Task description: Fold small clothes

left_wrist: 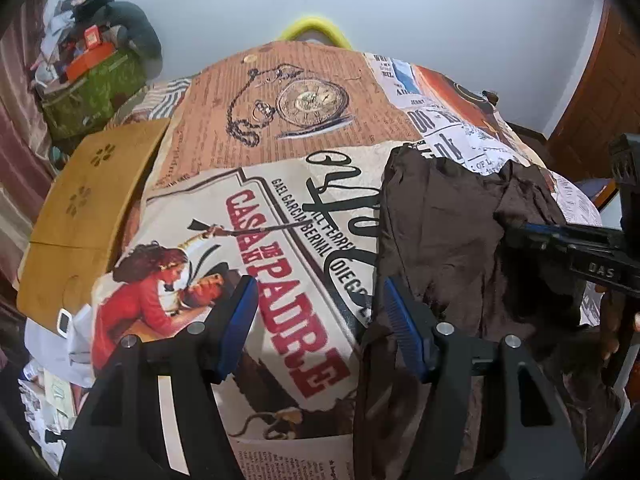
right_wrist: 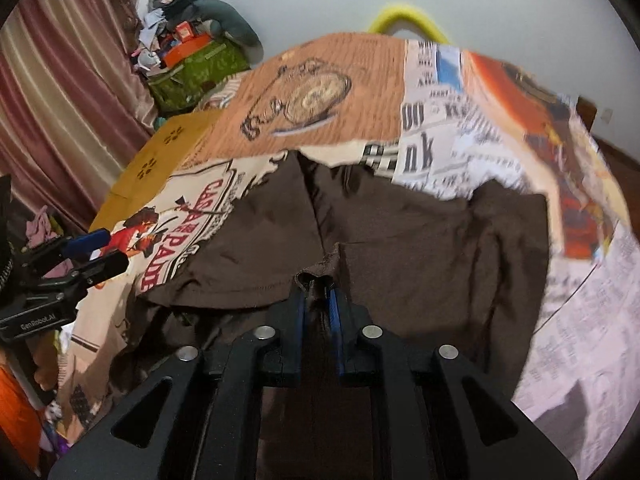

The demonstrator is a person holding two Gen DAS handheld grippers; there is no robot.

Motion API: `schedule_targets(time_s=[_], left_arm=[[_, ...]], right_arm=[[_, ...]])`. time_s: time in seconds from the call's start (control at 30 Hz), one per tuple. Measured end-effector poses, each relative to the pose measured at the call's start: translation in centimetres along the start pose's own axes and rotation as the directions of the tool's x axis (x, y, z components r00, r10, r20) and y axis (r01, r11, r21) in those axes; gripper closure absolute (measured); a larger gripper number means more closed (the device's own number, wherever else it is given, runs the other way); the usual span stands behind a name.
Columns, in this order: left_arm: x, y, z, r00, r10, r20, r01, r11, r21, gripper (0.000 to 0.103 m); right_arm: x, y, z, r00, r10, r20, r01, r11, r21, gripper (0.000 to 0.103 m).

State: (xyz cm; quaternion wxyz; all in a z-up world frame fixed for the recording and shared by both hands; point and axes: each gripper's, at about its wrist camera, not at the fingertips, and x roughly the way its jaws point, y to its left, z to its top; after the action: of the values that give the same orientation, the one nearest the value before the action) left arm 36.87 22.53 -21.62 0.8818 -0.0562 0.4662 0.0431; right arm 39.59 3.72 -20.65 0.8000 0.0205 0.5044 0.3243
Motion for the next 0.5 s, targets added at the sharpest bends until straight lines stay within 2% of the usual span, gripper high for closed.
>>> schedule_targets(time_s=[0.03, 0.1, 0.23, 0.4, 0.5], left_arm=[[0.2, 0.0, 0.0, 1.000, -0.003, -0.004, 0.003, 1.000, 0.000, 0.039], [0.3, -0.2, 0.1, 1.000, -0.004, -0.004, 0.004, 1.000, 0.006, 0.039], [0.1, -0.7, 0.8, 1.000, -0.016, 0.008, 0.016, 1.000, 0.014, 0.039], [0.9, -1.3, 2.9, 0.998, -0.054, 0.015, 0.054, 0.999, 0.002, 0.039], [2.9, -1.7, 4.6, 0.997, -0.076, -0.007, 0.076, 0.997, -0.020, 0.038]], right_arm=[[0.0, -0.3, 0.1, 0.999, 0.033, -0.016, -0.033, 0.999, 0.036, 0.068], [-0.7, -0.5, 0.3, 0.997, 0.072, -0.011, -0.071, 0.995, 0.069, 0.061], [-3.7, -1.0, 1.2, 0.997, 0.060, 0.055, -0.063, 0.996, 0.061, 0.054], [-7.9, -3.8, 2.0, 0.981, -0.094, 0.168, 0.091, 0.996, 0.024, 0.042], [-8.8, -6.6, 1.7, 0.965, -0.187, 0.185, 0.182, 0.982, 0.041, 0.041]])
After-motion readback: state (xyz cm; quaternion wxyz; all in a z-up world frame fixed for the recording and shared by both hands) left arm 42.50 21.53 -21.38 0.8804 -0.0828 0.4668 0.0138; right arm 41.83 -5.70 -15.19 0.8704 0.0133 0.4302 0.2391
